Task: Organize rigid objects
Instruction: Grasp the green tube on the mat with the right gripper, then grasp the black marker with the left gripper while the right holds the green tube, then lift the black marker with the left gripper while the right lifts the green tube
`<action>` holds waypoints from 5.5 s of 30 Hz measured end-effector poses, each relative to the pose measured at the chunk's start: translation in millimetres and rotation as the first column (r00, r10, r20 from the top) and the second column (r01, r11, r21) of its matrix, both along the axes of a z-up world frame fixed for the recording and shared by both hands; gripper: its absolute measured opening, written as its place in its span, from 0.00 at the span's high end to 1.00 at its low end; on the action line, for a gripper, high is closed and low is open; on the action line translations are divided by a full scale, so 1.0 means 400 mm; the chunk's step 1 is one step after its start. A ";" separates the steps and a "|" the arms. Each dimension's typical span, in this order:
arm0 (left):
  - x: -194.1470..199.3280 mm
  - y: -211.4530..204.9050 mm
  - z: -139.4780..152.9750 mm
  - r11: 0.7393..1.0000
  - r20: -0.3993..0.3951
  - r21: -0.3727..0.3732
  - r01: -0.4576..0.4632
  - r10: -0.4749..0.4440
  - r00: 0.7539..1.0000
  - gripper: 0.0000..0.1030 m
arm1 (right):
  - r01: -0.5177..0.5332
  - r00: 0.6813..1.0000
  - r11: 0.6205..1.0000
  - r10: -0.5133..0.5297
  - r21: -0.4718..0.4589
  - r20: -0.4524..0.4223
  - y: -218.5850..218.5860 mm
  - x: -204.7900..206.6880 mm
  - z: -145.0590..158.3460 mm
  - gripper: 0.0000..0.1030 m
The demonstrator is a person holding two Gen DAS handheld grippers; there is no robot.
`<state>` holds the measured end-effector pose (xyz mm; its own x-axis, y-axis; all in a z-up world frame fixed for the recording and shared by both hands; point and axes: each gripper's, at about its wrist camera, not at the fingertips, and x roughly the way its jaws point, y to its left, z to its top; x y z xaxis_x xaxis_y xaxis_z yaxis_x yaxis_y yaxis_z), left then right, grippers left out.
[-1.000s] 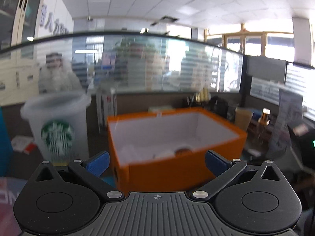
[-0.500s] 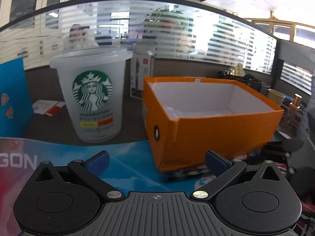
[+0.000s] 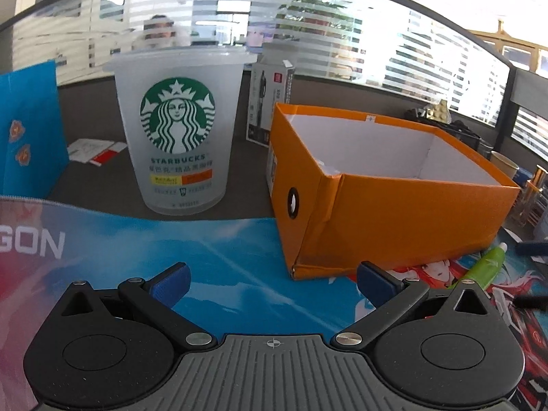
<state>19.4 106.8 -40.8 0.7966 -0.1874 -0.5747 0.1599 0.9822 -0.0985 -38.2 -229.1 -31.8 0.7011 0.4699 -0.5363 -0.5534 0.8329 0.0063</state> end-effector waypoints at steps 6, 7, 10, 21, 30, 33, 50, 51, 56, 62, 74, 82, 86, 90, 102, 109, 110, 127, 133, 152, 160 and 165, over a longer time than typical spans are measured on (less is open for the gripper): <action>-0.004 -0.005 -0.017 0.999 -0.034 0.007 -0.044 0.044 0.998 0.00 | 0.061 0.998 0.998 -0.061 0.007 -0.028 -0.098 0.097 -0.031 0.08; -0.008 -0.003 -0.020 0.999 -0.036 0.008 -0.050 0.050 0.998 0.00 | 0.056 0.998 0.998 -0.056 -0.007 -0.024 -0.103 0.114 -0.040 0.08; -0.023 0.003 -0.027 0.998 -0.046 0.020 -0.066 0.067 0.997 0.00 | 0.014 0.999 1.000 -0.014 -0.003 -0.029 -0.103 0.137 -0.066 0.08; -0.077 0.070 -0.014 0.987 -0.049 0.024 -0.156 0.157 0.986 0.00 | -0.427 0.903 0.904 0.426 -0.018 -0.054 0.017 -0.107 -0.058 0.06; -0.182 0.073 0.004 0.990 -0.051 0.023 -0.139 0.140 0.989 0.00 | -0.249 0.968 0.969 0.249 -0.002 -0.022 0.124 -0.071 -0.054 0.23; -0.225 0.080 0.005 0.987 -0.057 0.039 -0.157 0.159 0.986 0.00 | -0.181 0.983 0.982 0.180 -0.047 -0.023 0.153 -0.065 -0.071 0.58; -0.319 0.038 -0.080 0.982 -0.084 0.072 -0.176 0.182 0.980 0.05 | -0.055 0.998 0.996 0.056 -0.069 0.001 0.182 -0.078 -0.083 0.62; -0.321 0.024 -0.088 0.979 -0.059 0.118 -0.165 0.172 0.983 0.05 | -0.046 0.999 0.996 0.047 -0.073 0.008 0.184 -0.082 -0.082 0.62; -0.309 0.013 -0.094 0.984 -0.012 0.112 -0.140 0.142 0.990 0.07 | -0.056 0.998 0.993 0.059 -0.102 0.027 0.200 -0.098 -0.082 0.70; -0.283 0.015 -0.087 0.983 -0.005 0.109 -0.147 0.148 0.989 0.41 | -0.070 0.997 0.992 0.073 -0.106 0.027 0.218 -0.105 -0.082 0.72; -0.236 -0.006 -0.079 0.993 0.009 0.093 -0.074 0.074 0.997 0.89 | -0.086 0.996 0.991 0.089 -0.107 0.027 0.270 -0.112 -0.081 0.73; -0.218 -0.033 -0.062 1.000 0.002 0.018 0.009 -0.009 1.000 0.89 | -0.056 0.995 0.992 0.065 -0.115 0.071 0.272 -0.122 -0.064 0.75; -0.225 -0.046 -0.040 0.999 0.037 0.005 0.039 -0.039 0.999 0.89 | -0.038 0.994 0.993 0.049 -0.109 0.100 0.258 -0.129 -0.041 0.78; -0.226 -0.058 -0.022 0.998 0.060 0.009 0.061 -0.062 0.996 0.89 | -0.034 0.993 0.993 0.046 -0.111 0.106 0.253 -0.131 -0.031 0.81; -0.197 -0.080 -0.083 0.994 -0.032 -0.017 0.110 -0.111 0.993 0.89 | -0.027 0.999 0.993 0.031 -0.112 0.033 0.248 -0.103 -0.078 0.82; -0.194 -0.063 -0.090 0.991 -0.039 -0.052 0.120 -0.122 0.992 0.89 | -0.036 0.999 0.995 0.037 -0.093 0.000 0.256 -0.066 -0.080 0.82; -0.194 -0.060 -0.088 0.991 -0.039 -0.057 0.119 -0.122 0.992 0.89 | -0.039 0.999 0.996 0.038 -0.076 -0.008 0.254 -0.064 -0.080 0.82; -0.211 -0.084 0.103 0.981 0.215 -0.050 0.187 -0.172 0.961 0.89 | -0.066 0.997 0.980 0.069 0.187 -0.014 0.203 -0.063 0.048 0.92; -0.203 -0.103 0.116 0.975 0.238 -0.059 0.217 -0.197 0.951 0.89 | -0.080 0.997 0.988 0.082 0.136 -0.014 0.251 -0.043 0.030 0.97; -0.224 -0.076 0.112 0.969 0.235 -0.099 0.225 -0.197 0.952 0.89 | -0.255 0.957 0.965 0.261 -0.060 0.129 0.421 -0.100 0.005 0.74; -0.210 -0.062 0.078 0.969 0.184 -0.124 0.213 -0.189 0.965 0.84 | -0.287 0.943 0.954 0.298 -0.091 0.148 0.450 -0.130 -0.005 0.87; -0.199 -0.056 0.065 0.960 0.170 -0.150 0.237 -0.211 0.963 0.89 | -0.247 0.951 0.960 0.266 -0.130 0.157 0.442 -0.134 -0.014 0.72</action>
